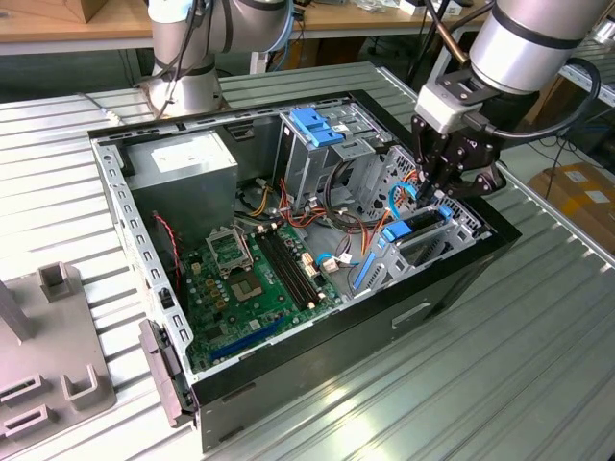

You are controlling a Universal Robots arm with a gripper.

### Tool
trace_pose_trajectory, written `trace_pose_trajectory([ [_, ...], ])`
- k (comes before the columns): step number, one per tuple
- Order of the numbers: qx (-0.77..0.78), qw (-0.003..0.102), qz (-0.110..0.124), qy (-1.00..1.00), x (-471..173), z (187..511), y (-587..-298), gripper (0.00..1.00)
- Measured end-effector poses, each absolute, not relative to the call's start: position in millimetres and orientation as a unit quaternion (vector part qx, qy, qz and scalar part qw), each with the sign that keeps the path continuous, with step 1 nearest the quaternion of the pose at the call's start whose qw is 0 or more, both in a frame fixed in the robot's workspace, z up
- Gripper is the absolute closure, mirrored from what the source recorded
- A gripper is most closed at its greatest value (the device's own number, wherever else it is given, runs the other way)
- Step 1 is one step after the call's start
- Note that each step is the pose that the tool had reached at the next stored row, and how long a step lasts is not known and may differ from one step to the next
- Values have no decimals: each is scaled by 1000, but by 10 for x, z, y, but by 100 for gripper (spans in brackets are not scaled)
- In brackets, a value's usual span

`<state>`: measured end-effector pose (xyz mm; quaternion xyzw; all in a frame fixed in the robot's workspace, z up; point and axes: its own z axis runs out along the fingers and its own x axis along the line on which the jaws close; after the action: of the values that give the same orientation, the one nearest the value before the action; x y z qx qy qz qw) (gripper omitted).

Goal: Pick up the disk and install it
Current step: 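Insert the first disk wire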

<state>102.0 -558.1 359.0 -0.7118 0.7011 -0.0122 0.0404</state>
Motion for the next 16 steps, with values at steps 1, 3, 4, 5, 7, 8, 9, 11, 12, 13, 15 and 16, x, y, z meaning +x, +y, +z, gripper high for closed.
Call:
trace_pose_trajectory([
  [1, -712, 41, -12, 701, 1007, 3588, -5592, 84],
  [3, -712, 40, -12, 701, 977, 3582, -5615, 84],
  [4, -712, 41, -12, 701, 976, 3579, -5641, 84],
  [5, -712, 41, -12, 701, 976, 3578, -5649, 84],
  [7, -712, 45, -8, 701, 974, 3572, -5669, 84],
  [8, -711, 48, -5, 701, 974, 3572, -5675, 84],
  [9, -711, 48, -5, 701, 974, 3572, -5675, 84],
  [11, -711, 48, -5, 701, 974, 3572, -5675, 84],
  [12, -711, 48, -5, 701, 974, 3571, -5675, 84],
  [13, -711, 48, -5, 701, 974, 3571, -5675, 84],
  [15, -711, 48, -5, 701, 974, 3572, -5676, 84],
  [16, -711, 48, -5, 701, 974, 3572, -5676, 84],
])
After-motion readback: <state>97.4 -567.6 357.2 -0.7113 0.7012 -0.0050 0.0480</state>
